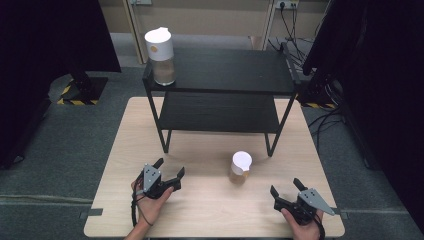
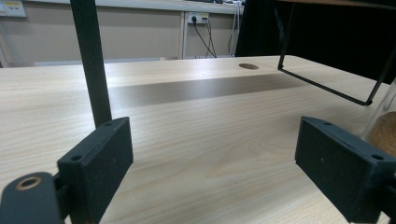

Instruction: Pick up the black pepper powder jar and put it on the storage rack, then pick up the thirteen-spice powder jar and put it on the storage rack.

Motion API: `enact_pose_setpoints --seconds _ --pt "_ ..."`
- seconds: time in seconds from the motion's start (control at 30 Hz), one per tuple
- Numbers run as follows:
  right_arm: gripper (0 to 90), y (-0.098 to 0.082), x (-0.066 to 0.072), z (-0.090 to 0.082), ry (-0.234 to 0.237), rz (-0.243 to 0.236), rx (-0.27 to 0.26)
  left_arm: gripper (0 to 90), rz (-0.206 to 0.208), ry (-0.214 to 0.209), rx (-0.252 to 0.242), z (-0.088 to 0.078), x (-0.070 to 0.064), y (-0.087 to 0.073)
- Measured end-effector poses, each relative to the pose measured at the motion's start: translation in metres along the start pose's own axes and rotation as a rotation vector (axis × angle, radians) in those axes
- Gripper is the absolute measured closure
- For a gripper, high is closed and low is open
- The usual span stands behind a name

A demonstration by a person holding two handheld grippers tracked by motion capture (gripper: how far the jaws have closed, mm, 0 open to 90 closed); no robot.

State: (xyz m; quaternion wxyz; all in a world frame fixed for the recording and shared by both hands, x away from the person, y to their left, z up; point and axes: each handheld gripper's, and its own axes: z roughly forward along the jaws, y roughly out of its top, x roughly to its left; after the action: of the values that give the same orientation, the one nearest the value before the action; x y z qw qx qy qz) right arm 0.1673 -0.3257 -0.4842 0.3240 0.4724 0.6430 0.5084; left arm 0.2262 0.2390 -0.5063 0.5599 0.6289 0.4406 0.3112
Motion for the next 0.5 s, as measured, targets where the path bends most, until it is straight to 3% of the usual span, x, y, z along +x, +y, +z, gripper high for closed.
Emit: enact_pose_setpoints --seconds 0.5 --pt "7.7 -0.0017 0.0014 -0.0012 -0.008 0.004 -0.009 10.6 0.025 -0.004 -0.004 -0.0003 -0.0016 -0.0007"
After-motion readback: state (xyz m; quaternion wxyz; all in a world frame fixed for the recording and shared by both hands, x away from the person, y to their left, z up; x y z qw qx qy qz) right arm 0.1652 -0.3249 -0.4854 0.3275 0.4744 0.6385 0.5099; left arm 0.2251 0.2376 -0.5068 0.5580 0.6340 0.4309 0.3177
